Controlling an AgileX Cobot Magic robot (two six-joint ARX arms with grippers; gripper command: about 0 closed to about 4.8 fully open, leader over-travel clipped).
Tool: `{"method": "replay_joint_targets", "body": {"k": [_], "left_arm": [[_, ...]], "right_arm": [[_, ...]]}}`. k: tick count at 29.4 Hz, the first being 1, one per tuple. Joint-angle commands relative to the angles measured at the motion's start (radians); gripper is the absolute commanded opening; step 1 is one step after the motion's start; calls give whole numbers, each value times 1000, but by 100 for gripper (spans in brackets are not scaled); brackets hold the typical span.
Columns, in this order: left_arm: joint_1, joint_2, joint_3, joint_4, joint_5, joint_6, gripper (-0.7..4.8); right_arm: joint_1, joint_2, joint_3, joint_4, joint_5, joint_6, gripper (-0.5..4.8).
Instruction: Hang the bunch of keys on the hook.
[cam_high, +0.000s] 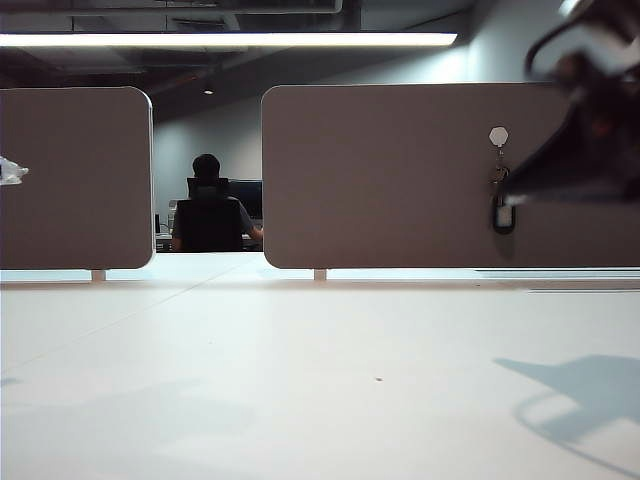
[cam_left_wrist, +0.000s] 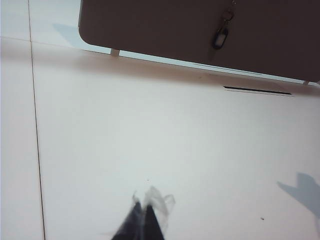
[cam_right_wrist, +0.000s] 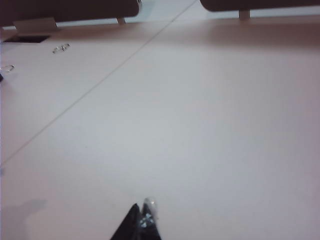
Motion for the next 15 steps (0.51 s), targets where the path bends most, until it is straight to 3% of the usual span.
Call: {"method": "replay_joint_targets", "body": {"k": [1,9,15], "left_arm": [[32,1,2,9,9,1,-5],[284,1,2,8,2,1,-5],[336,1,2,4,-2,1,-5]], "right_arm": [[2,-251,1,-278,36,2,-6],[2,-847,-2,-737,192,-45,-6],[4,-773,12,-758,140,-43,-6]]}}
